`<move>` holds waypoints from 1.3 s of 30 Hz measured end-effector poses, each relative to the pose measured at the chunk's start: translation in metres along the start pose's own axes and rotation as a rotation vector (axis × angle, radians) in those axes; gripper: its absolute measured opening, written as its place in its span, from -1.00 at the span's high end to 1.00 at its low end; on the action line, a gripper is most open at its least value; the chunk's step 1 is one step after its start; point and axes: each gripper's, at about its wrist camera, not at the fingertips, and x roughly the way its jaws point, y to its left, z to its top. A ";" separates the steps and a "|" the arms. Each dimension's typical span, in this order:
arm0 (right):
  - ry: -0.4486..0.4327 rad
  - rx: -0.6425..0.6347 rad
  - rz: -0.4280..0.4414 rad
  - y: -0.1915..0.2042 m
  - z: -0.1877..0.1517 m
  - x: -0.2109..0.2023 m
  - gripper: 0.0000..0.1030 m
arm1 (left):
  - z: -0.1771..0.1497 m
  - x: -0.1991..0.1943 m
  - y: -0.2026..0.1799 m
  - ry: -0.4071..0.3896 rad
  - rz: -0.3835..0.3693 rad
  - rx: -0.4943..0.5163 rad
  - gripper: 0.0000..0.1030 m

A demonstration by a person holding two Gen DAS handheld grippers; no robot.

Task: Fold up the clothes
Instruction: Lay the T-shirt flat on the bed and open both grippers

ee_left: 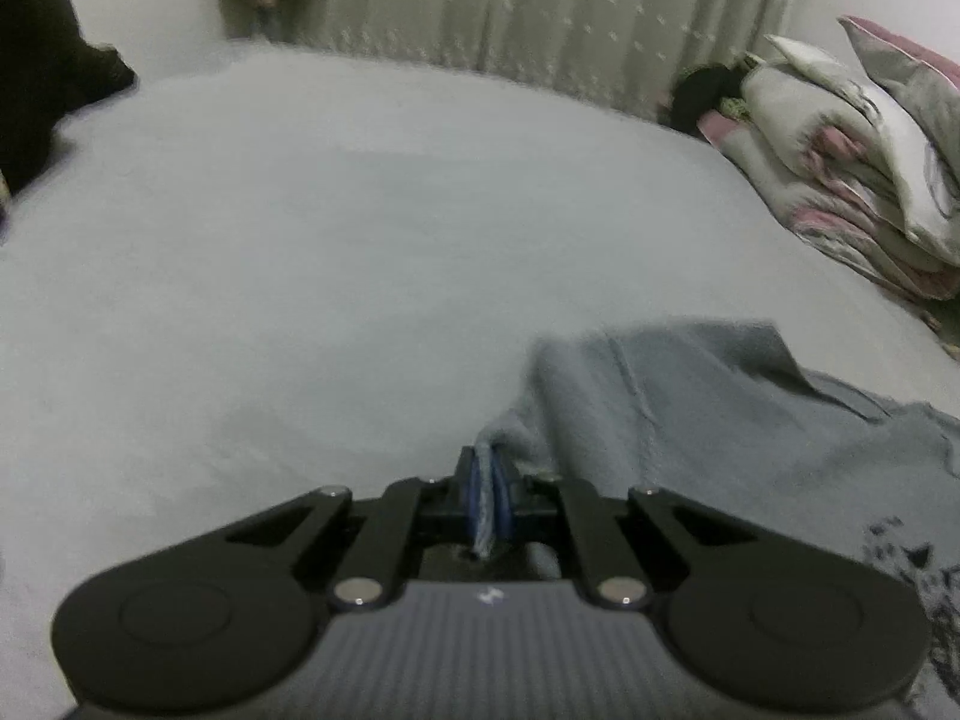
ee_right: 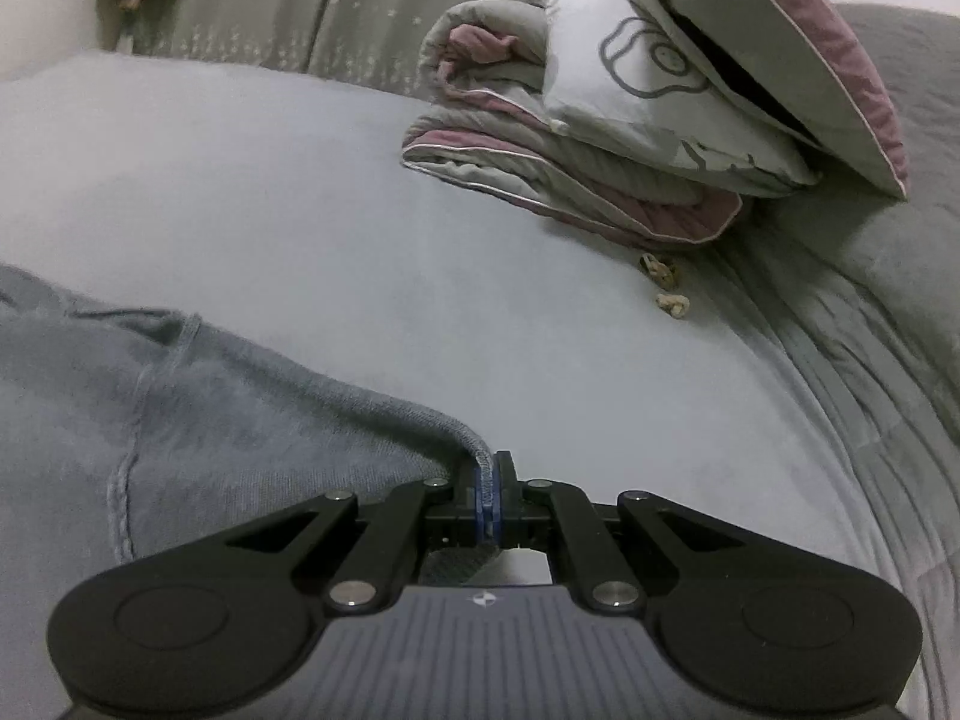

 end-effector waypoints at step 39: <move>0.015 -0.031 0.354 0.211 0.086 0.034 1.00 | -0.037 -0.004 -0.035 0.077 -0.058 0.223 -0.12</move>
